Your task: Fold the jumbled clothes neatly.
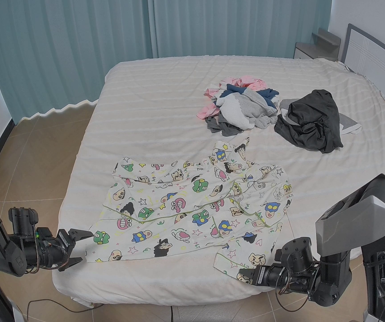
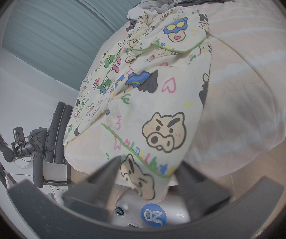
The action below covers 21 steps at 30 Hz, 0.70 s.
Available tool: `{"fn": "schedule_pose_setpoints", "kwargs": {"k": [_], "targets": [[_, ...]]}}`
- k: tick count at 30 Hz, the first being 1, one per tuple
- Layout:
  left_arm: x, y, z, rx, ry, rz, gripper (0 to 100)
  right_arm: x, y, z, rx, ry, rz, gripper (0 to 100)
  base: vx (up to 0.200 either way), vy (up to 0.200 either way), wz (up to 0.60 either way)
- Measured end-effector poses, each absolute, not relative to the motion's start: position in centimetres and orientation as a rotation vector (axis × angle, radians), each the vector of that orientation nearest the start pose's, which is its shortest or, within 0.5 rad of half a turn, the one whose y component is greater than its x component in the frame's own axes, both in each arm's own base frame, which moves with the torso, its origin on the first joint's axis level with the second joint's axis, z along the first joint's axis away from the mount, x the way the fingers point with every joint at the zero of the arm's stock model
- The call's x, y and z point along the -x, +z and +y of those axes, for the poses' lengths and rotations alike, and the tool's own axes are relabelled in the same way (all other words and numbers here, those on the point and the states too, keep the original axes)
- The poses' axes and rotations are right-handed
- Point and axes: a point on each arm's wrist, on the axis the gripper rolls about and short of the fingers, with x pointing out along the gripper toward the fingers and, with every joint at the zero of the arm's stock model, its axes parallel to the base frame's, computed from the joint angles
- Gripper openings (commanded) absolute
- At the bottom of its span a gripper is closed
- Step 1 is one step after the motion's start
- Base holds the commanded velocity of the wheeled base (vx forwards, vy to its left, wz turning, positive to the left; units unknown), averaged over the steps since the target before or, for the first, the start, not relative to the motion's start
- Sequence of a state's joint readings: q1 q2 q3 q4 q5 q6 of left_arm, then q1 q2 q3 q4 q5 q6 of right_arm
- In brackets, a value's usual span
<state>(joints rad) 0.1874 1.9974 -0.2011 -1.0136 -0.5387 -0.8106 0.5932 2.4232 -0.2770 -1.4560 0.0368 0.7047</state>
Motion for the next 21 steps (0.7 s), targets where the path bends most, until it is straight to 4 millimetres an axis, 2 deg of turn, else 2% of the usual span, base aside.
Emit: {"fn": "schedule_pose_setpoints", "kwargs": {"k": [12,21], "targets": [[-22.6,1.7,3.1,1.043,-0.017,0.844,100,-22.2,-5.4,15.0,-0.461,0.325,0.853,0,0.000,0.000,0.00],[-21.9,2.1,2.2,1.014,-0.047,0.856,100,-20.2,-3.9,12.8,-0.470,0.304,0.885,0,0.000,0.000,0.00]]}}
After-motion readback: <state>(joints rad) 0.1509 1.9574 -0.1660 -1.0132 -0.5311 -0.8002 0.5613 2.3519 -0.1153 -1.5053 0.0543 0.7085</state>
